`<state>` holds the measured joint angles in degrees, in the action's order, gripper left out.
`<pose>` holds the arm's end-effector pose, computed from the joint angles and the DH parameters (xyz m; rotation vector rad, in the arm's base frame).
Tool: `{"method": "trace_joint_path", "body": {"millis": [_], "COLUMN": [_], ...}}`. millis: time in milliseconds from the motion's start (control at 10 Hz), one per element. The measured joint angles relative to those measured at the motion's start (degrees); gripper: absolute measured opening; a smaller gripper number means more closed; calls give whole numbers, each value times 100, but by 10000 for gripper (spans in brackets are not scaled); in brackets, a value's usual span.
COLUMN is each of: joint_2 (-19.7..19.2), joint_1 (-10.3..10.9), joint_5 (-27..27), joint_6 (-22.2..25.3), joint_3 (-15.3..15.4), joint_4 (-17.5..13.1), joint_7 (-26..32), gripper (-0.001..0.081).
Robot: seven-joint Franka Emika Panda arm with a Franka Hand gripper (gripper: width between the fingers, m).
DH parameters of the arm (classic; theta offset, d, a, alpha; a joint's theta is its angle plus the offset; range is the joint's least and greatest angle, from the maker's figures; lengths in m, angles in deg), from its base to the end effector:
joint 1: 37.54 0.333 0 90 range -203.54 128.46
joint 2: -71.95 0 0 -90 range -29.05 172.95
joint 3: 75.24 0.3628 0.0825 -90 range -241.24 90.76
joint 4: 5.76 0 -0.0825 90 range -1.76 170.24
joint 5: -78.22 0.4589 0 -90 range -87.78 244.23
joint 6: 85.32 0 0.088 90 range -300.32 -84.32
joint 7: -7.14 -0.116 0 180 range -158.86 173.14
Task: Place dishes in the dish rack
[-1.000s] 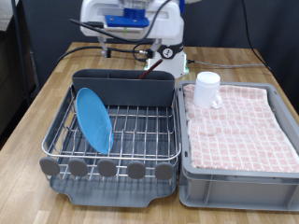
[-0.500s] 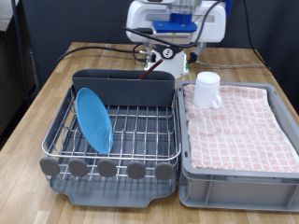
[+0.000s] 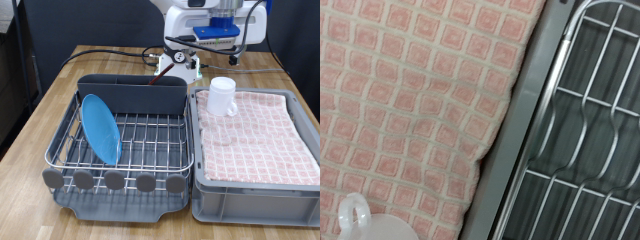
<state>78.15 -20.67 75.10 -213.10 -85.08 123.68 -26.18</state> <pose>0.5650 0.0667 0.4105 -3.0651 0.6644 -0.1288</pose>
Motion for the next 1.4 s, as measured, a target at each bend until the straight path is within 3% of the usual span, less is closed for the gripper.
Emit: {"method": "trace_joint_path", "body": {"millis": [400,800,1000,1400], "joint_2": [636,1118,1171,966], "joint_1": [17,76,75,71], "joint_5": [0,0,-25,-31], "joint_6": [471,1227,1244,1250], "joint_3": [296,675,828,815], "joint_4": [535,647,650,547], "joint_7": [-94,-124,-252,-224], "gripper": [802,802,802,802]}}
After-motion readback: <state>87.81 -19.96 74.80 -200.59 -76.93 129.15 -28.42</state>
